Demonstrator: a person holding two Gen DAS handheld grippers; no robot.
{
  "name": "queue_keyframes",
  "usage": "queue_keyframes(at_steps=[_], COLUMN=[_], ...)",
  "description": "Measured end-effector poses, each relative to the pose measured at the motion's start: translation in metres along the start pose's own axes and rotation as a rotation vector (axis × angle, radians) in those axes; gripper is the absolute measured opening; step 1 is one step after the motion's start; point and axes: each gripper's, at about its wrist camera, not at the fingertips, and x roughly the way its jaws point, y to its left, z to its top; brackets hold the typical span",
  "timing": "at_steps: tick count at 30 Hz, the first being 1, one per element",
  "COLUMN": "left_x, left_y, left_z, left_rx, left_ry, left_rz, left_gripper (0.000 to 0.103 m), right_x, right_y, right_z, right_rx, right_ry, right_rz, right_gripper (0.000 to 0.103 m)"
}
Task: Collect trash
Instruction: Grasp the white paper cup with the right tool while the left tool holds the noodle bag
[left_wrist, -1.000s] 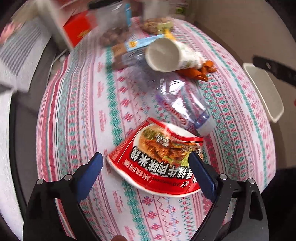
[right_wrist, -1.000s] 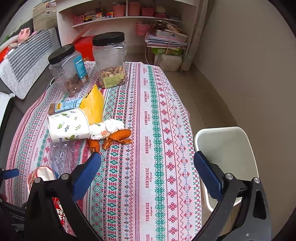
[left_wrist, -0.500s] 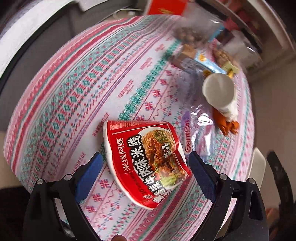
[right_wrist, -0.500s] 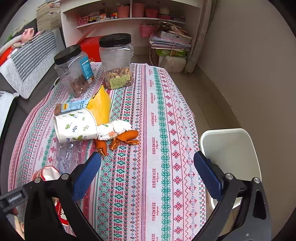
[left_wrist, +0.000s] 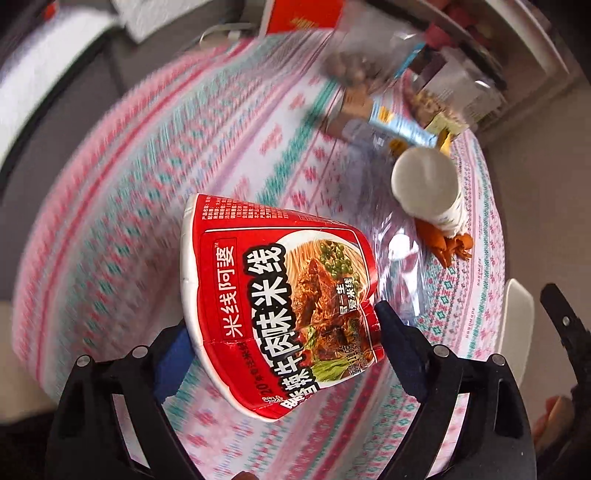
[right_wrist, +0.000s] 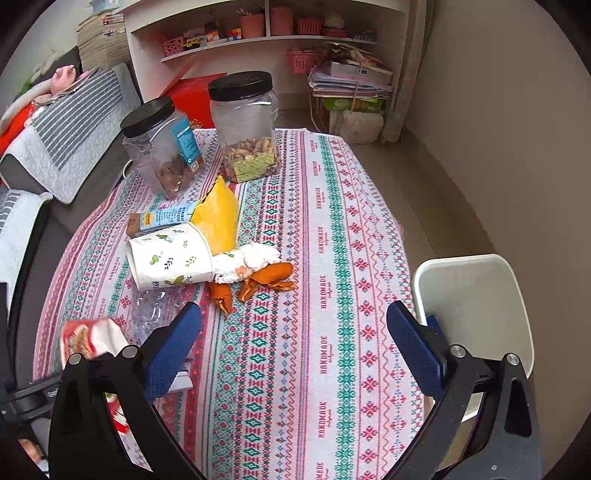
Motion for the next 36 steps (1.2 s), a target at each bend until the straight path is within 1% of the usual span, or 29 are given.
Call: queue_keyframes(at_steps=[1, 4, 6, 7, 8, 9, 10, 11, 12, 14, 15, 18, 21, 22, 23, 24, 25, 29, 31, 33, 36], left_x=[-0.009, -0.03, -0.04, -0.045, -0.048, -0.049, -0.048, -0.045, -0.042, -0.036, -0.034, -0.038, -0.04, -0.04, -0.041, -0.041, -0.042, -0.05, -0.054, -0.057, -0.058], left_y=[-0.003, -0.007, -0.013, -0.015, -0.016, -0.016, -0.015, -0.015, -0.015, -0.014, -0.015, -0.015, -0.015, -0.016, -0.016, -0.016, -0.015, -0.011, -0.007, -0.002, 0.002], left_z=[0.006, 0.023, 0.032, 0.036, 0.037, 0.038, 0.038, 0.039, 0.04, 0.046, 0.048, 0.051, 0.054, 0.055, 0.055, 0.055, 0.056, 0.054, 0.053, 0.053, 0.053], left_rx=[0.054, 0.148, 0.196, 0.221, 0.24, 0.257, 0.273, 0.279, 0.279, 0.275, 0.277, 0.308, 0.311, 0.305, 0.301, 0.299, 0.297, 0.289, 0.279, 0.265, 0.247], left_ry=[-0.04, -0.159, -0.243, -0.287, -0.321, -0.349, -0.372, -0.374, -0.364, -0.334, -0.336, -0.378, -0.384, -0.378, -0.376, -0.376, -0.382, -0.415, -0.425, -0.427, -0.422], left_rz=[0.022, 0.058, 0.07, 0.072, 0.074, 0.077, 0.085, 0.092, 0.09, 0.062, 0.059, 0.089, 0.078, 0.066, 0.059, 0.056, 0.057, 0.079, 0.085, 0.087, 0.087], left_gripper=[0.087, 0.087, 0.087, 0.088, 0.088, 0.088, 0.088, 0.088, 0.088, 0.088, 0.088, 0.088, 0.088, 0.088, 0.088, 0.088, 0.088, 0.088, 0.088, 0.088, 0.088], right_x=[0.003, 0.016, 0.028, 0.035, 0.045, 0.055, 0.064, 0.075, 0.081, 0.091, 0.099, 0.117, 0.134, 0.138, 0.14, 0.14, 0.137, 0.12, 0.111, 0.104, 0.093], right_y=[0.003, 0.012, 0.016, 0.018, 0.018, 0.02, 0.021, 0.024, 0.027, 0.033, 0.037, 0.043, 0.046, 0.046, 0.046, 0.047, 0.048, 0.051, 0.052, 0.055, 0.063], right_z=[0.0, 0.0, 0.002, 0.001, 0.001, -0.001, -0.002, -0.003, -0.002, 0.001, 0.004, 0.008, 0.006, 0.006, 0.005, 0.005, 0.006, 0.003, -0.004, -0.015, -0.029], right_rx=[0.004, 0.049, 0.128, 0.176, 0.254, 0.315, 0.366, 0.419, 0.443, 0.477, 0.509, 0.589, 0.64, 0.65, 0.657, 0.653, 0.644, 0.634, 0.643, 0.639, 0.584], right_ry=[0.008, 0.051, 0.105, 0.135, 0.188, 0.232, 0.267, 0.296, 0.3, 0.295, 0.298, 0.313, 0.335, 0.333, 0.33, 0.329, 0.329, 0.334, 0.362, 0.416, 0.469], right_rz=[0.007, 0.074, 0.178, 0.246, 0.351, 0.423, 0.476, 0.517, 0.525, 0.534, 0.559, 0.623, 0.639, 0.65, 0.671, 0.692, 0.688, 0.756, 0.798, 0.841, 0.835], right_gripper=[0.096, 0.096, 0.096, 0.095, 0.093, 0.091, 0.088, 0.087, 0.087, 0.087, 0.087, 0.087, 0.087, 0.082, 0.066, 0.055, 0.056, 0.055, 0.055, 0.055, 0.055])
